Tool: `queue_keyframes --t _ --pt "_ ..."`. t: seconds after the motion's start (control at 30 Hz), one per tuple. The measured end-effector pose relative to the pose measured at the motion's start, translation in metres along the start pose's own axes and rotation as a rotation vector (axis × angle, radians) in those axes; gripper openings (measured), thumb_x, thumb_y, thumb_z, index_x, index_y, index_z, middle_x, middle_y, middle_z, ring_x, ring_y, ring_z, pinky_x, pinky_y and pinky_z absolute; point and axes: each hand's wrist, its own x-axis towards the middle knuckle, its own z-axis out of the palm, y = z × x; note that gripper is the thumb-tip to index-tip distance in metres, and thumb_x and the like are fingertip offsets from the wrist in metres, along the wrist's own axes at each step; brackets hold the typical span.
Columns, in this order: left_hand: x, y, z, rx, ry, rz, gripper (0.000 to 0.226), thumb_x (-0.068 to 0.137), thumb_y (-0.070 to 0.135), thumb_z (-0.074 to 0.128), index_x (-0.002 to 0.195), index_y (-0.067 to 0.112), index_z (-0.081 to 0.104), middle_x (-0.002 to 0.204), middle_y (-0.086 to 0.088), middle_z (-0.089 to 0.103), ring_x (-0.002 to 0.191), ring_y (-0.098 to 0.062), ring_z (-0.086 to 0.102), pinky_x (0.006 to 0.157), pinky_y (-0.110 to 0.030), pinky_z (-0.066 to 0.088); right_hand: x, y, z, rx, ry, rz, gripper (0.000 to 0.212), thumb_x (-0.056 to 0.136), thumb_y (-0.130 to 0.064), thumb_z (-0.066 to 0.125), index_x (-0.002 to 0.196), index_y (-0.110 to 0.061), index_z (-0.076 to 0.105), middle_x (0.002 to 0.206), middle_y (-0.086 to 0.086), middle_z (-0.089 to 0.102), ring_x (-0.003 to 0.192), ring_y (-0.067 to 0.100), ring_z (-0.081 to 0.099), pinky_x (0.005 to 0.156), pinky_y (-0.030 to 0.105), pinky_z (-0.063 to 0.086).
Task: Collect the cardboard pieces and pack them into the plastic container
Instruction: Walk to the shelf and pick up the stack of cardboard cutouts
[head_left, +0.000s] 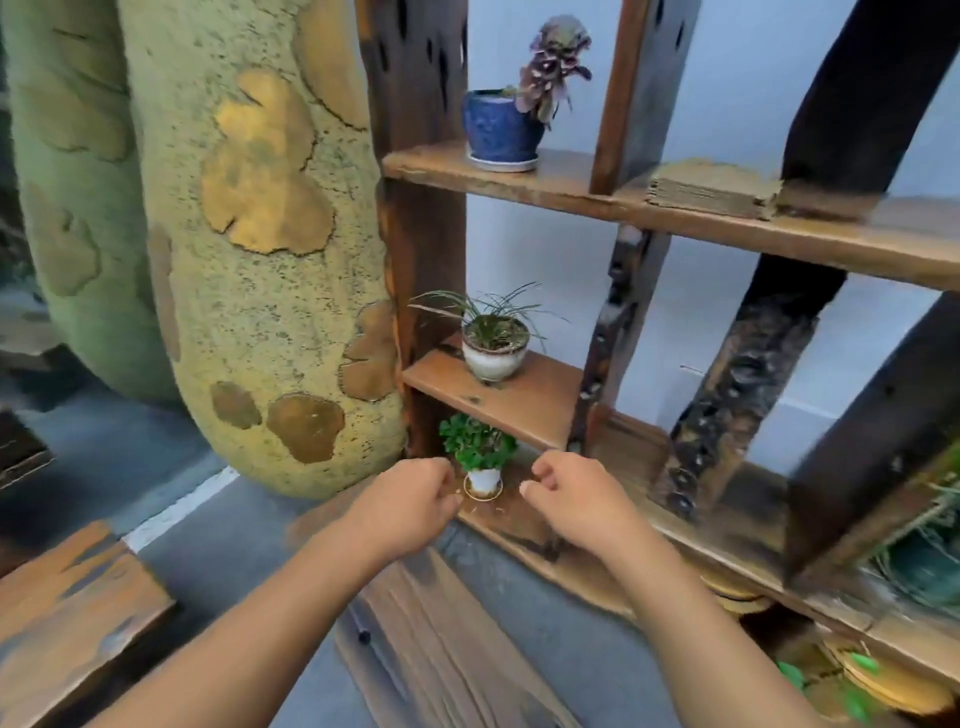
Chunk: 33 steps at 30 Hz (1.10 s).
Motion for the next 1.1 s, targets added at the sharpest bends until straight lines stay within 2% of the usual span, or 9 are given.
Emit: queue_keyframes --t 0.13,0.23,0.33,0.5,0.67,0.8,0.9,1.0,1.1 --pt "0.049 0.04 -0.007 0.041 -0.006 0.119 0.028 0.091 0.034 0.056 0.104 0.01 0.063 0.101 -0.009 0.069 0.095 -0.029 0.064 0.078 -0.038 0.052 0.007 0.03 -0.049 -0.025 0.121 0.086 0.03 0.088 -0.041 0.056 0.108 -0.02 0.063 0.101 0.0 0.068 0.094 0.023 0.063 0.08 0.036 0.051" --pt "0.069 0.059 -0.01 0.068 -0.055 0.171 0.031 0.092 0.035 0.055 0.109 0.011 0.064 0.104 -0.009 0.068 0.083 -0.027 0.064 0.068 -0.035 0.052 0.008 0.039 -0.068 -0.066 0.162 0.123 0.035 0.088 -0.041 0.055 0.115 -0.02 0.061 0.107 0.0 0.067 0.099 0.023 0.062 0.084 0.038 0.051" --pt "0.111 0.089 -0.032 0.109 -0.037 0.261 0.031 0.091 0.033 0.052 0.113 0.014 0.064 0.11 -0.009 0.069 0.103 -0.028 0.064 0.083 -0.035 0.051 0.019 0.045 -0.112 -0.06 0.259 0.163 0.039 0.09 -0.041 0.055 0.122 -0.019 0.058 0.114 0.001 0.067 0.101 0.022 0.062 0.082 0.036 0.05" --pt "0.192 0.159 -0.095 0.08 0.082 0.413 0.029 0.088 0.033 0.055 0.107 0.014 0.064 0.108 -0.01 0.07 0.104 -0.032 0.064 0.085 -0.04 0.054 0.057 0.049 -0.203 0.006 0.423 0.221 0.044 0.091 -0.037 0.054 0.132 -0.02 0.051 0.109 -0.001 0.066 0.092 0.014 0.061 0.077 0.033 0.047" --pt "0.254 0.2 -0.154 -0.012 0.225 0.495 0.025 0.088 0.024 0.054 0.104 0.009 0.065 0.106 -0.014 0.069 0.103 -0.035 0.063 0.086 -0.042 0.053 0.097 0.041 -0.27 -0.03 0.578 0.215 0.031 0.087 -0.034 0.06 0.115 -0.02 0.061 0.089 -0.006 0.065 0.08 0.012 0.06 0.065 0.031 0.045" --pt "0.296 0.227 -0.19 -0.056 0.306 0.529 0.031 0.089 0.025 0.052 0.115 0.01 0.06 0.113 -0.013 0.067 0.102 -0.033 0.063 0.084 -0.04 0.053 0.142 0.036 -0.308 -0.069 0.611 0.282 0.03 0.084 -0.035 0.06 0.11 -0.02 0.063 0.105 0.001 0.066 0.095 0.022 0.059 0.075 0.033 0.045" --pt "0.323 0.244 -0.208 -0.034 0.21 0.504 0.041 0.093 0.031 0.053 0.126 0.008 0.051 0.123 -0.015 0.062 0.107 -0.033 0.06 0.078 -0.036 0.046 0.176 0.035 -0.329 -0.07 0.545 0.361 0.042 0.082 -0.036 0.061 0.118 -0.015 0.059 0.114 0.004 0.062 0.101 0.023 0.057 0.078 0.033 0.043" --pt "0.341 0.257 -0.214 0.011 0.01 0.459 0.066 0.097 0.044 0.049 0.146 0.003 0.033 0.143 -0.018 0.05 0.126 -0.035 0.052 0.096 -0.038 0.043 0.203 0.031 -0.343 -0.129 0.477 0.45 0.038 0.084 -0.035 0.061 0.112 -0.009 0.056 0.102 0.009 0.063 0.089 0.026 0.059 0.067 0.034 0.043" --pt "0.356 0.27 -0.212 0.025 -0.07 0.413 0.073 0.099 0.048 0.04 0.151 -0.001 0.024 0.15 -0.021 0.042 0.134 -0.037 0.045 0.107 -0.042 0.038 0.225 0.024 -0.351 -0.186 0.421 0.567 0.039 0.088 -0.038 0.057 0.112 -0.009 0.052 0.083 0.006 0.057 0.07 0.024 0.058 0.058 0.034 0.045"
